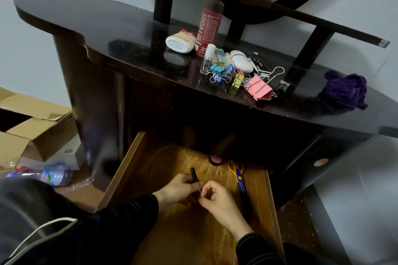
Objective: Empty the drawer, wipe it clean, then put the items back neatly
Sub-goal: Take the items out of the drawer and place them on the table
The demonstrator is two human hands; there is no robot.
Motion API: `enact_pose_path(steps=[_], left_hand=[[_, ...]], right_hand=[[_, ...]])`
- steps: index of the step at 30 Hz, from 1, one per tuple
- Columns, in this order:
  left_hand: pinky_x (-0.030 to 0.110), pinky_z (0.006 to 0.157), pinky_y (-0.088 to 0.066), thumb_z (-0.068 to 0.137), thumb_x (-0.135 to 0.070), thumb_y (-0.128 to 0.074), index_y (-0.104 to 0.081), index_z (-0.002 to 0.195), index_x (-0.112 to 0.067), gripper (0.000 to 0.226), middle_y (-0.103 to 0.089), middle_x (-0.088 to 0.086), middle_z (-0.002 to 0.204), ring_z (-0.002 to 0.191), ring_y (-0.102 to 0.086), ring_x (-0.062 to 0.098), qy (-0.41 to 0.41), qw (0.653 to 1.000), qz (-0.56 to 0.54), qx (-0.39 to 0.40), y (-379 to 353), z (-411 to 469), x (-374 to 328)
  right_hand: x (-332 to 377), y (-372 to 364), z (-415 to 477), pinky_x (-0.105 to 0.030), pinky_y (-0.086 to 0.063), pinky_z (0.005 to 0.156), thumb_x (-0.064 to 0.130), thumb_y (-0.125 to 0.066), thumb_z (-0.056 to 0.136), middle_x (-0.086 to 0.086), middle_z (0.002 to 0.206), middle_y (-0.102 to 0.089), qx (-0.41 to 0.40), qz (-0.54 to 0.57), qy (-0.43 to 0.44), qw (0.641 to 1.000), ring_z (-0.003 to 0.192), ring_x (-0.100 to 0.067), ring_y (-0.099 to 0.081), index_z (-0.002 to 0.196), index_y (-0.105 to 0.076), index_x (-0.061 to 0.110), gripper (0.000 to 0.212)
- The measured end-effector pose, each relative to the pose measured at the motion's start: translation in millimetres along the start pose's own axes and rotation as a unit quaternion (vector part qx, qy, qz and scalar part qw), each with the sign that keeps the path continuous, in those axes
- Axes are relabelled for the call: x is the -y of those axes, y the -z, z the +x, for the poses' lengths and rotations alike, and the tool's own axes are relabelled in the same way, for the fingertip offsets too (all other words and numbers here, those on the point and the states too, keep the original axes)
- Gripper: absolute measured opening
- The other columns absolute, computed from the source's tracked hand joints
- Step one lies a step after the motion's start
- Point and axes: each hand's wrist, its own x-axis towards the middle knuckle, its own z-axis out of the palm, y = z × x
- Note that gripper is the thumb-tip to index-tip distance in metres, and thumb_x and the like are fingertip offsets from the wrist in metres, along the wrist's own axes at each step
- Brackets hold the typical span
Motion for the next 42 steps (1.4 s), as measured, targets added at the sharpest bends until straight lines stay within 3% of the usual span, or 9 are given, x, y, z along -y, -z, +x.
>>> enact_pose_path(steps=[5, 7, 10, 15, 21, 25, 30, 37, 42], left_hand=[[0.031, 0.066, -0.056, 0.104, -0.030, -0.052, -0.062, 0.105, -0.005, 0.026, -0.068, 0.004, 0.083, 0.067, -0.064, 0.015, -0.026, 0.995, -0.050, -0.078, 2.5, 4.3, -0.9], [0.031, 0.066, -0.056, 0.105, -0.032, -0.048, -0.060, 0.105, -0.007, 0.027, -0.068, 0.008, 0.086, 0.069, -0.064, 0.015, -0.031, 0.994, -0.054, -0.093, 5.8, 5.1, -0.2], [0.030, 0.067, -0.054, 0.106, -0.036, -0.045, -0.060, 0.103, -0.006, 0.033, -0.066, 0.011, 0.082, 0.068, -0.063, 0.016, -0.032, 0.995, -0.045, -0.087, 8.5, 5.4, 0.5], [0.018, 0.055, -0.043, 0.105, -0.035, -0.047, -0.065, 0.100, -0.003, 0.037, -0.054, -0.005, 0.060, 0.046, -0.049, 0.003, -0.048, 0.994, -0.004, -0.096, 5.6, 9.0, 2.8], [0.017, 0.053, -0.044, 0.103, -0.039, -0.050, -0.067, 0.099, -0.005, 0.038, -0.060, -0.002, 0.066, 0.051, -0.054, 0.004, -0.051, 0.995, 0.015, -0.083, 5.3, 13.2, 7.3], [0.016, 0.056, -0.043, 0.103, -0.041, -0.050, -0.068, 0.096, -0.004, 0.042, -0.061, -0.003, 0.061, 0.051, -0.053, 0.004, -0.071, 0.993, 0.050, -0.077, 6.3, 11.1, 9.3], [0.030, 0.055, -0.045, 0.102, -0.039, -0.052, -0.068, 0.097, -0.008, 0.035, -0.054, -0.006, 0.058, 0.051, -0.050, 0.013, -0.136, 0.984, 0.100, -0.052, 4.8, -0.1, 8.3], [0.031, 0.056, -0.037, 0.101, -0.042, -0.053, -0.067, 0.095, -0.026, 0.022, -0.051, -0.015, 0.061, 0.055, -0.044, 0.004, -0.261, 0.952, 0.140, -0.077, -18.3, -40.7, -28.0], [0.019, 0.055, -0.035, 0.099, -0.035, -0.051, -0.066, 0.104, -0.031, 0.017, -0.053, -0.014, 0.066, 0.057, -0.045, 0.002, -0.349, 0.928, 0.121, -0.056, -23.8, -87.9, -87.0]], right_hand=[[-3.6, 10.0, 5.5, -0.016, -0.047, 0.077, 0.026, -0.067, 0.095, 0.016, 0.110, -0.064, -0.131, 0.030, -0.046, 0.990, 0.105, -0.005, -0.062, 0.107, -0.064, 0.033, 0.014], [-11.3, 16.9, 8.0, -0.016, -0.043, 0.070, 0.027, -0.063, 0.098, 0.008, 0.132, -0.055, -0.187, -0.061, -0.107, 0.975, 0.110, -0.013, -0.061, 0.133, -0.054, 0.028, 0.037], [-27.3, 22.7, 11.3, -0.022, -0.045, 0.065, 0.031, -0.059, 0.099, -0.007, 0.149, -0.036, -0.176, -0.192, -0.188, 0.947, 0.105, -0.022, -0.065, 0.154, -0.028, 0.019, 0.064], [-32.2, 19.1, 16.9, -0.024, -0.050, 0.060, 0.031, -0.058, 0.100, -0.005, 0.135, -0.040, -0.164, -0.319, -0.211, 0.909, 0.088, -0.017, -0.067, 0.149, -0.031, 0.022, 0.057], [-29.6, 11.9, 20.5, -0.025, -0.048, 0.059, 0.024, -0.058, 0.100, -0.001, 0.124, -0.058, -0.160, -0.354, -0.218, 0.896, 0.091, -0.014, -0.068, 0.139, -0.044, 0.020, 0.042], [-20.5, 18.8, 18.0, -0.028, -0.058, 0.067, 0.030, -0.057, 0.100, 0.002, 0.103, -0.069, -0.205, -0.281, -0.196, 0.917, 0.087, -0.015, -0.069, 0.120, -0.054, 0.021, 0.022], [8.4, 32.8, -1.2, -0.022, -0.048, 0.059, 0.027, -0.059, 0.099, 0.005, 0.095, -0.066, -0.311, -0.144, -0.104, 0.934, 0.078, -0.012, -0.062, 0.101, -0.058, 0.026, 0.002], [63.3, 68.8, -63.9, -0.013, -0.049, 0.063, 0.010, -0.073, 0.088, 0.009, 0.082, -0.068, -0.343, -0.005, 0.037, 0.939, 0.080, -0.006, -0.065, 0.083, -0.068, 0.032, 0.023], [126.5, 131.9, -101.5, -0.017, -0.041, 0.045, 0.001, -0.068, 0.085, 0.002, 0.058, -0.062, -0.384, 0.150, 0.166, 0.896, 0.047, -0.006, -0.053, 0.081, -0.075, 0.030, 0.030]])
